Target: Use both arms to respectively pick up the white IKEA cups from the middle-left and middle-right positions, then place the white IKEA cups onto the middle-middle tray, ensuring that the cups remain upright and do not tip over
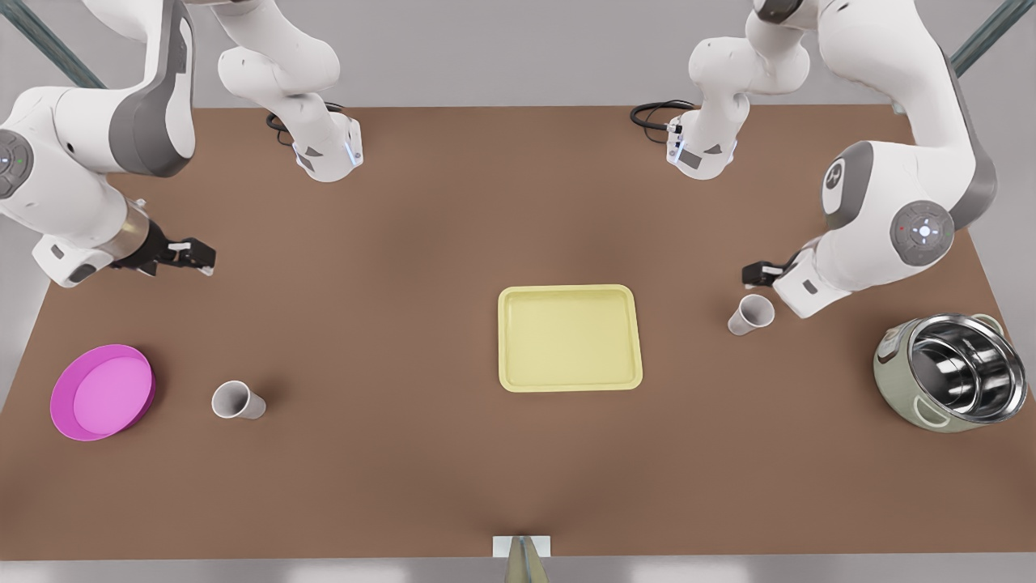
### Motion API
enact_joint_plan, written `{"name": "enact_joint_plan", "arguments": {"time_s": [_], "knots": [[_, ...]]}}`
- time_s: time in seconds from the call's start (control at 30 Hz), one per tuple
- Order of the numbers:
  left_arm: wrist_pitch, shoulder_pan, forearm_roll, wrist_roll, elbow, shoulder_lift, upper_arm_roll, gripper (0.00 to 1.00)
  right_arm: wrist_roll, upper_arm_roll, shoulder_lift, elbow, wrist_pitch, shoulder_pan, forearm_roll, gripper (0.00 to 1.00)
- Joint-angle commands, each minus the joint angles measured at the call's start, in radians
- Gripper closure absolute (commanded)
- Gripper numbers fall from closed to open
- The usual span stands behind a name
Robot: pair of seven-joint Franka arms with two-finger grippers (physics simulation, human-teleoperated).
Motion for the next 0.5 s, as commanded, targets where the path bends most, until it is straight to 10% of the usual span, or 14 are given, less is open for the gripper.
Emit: {"name": "enact_joint_plan", "arguments": {"time_s": [0.0,0.47], "knots": [[0.02,-0.002,0.015,0.003,-0.001,-0.006,-0.001,0.0,-0.063,-0.001,0.001,-0.001,0.051,0.005,0.0,0.0],[0.653,0.043,0.007,0.263,-0.499,0.108,0.199,0.0,-0.12,-0.007,0.549,0.303,0.255,-0.094,0.058,0.0]]}}
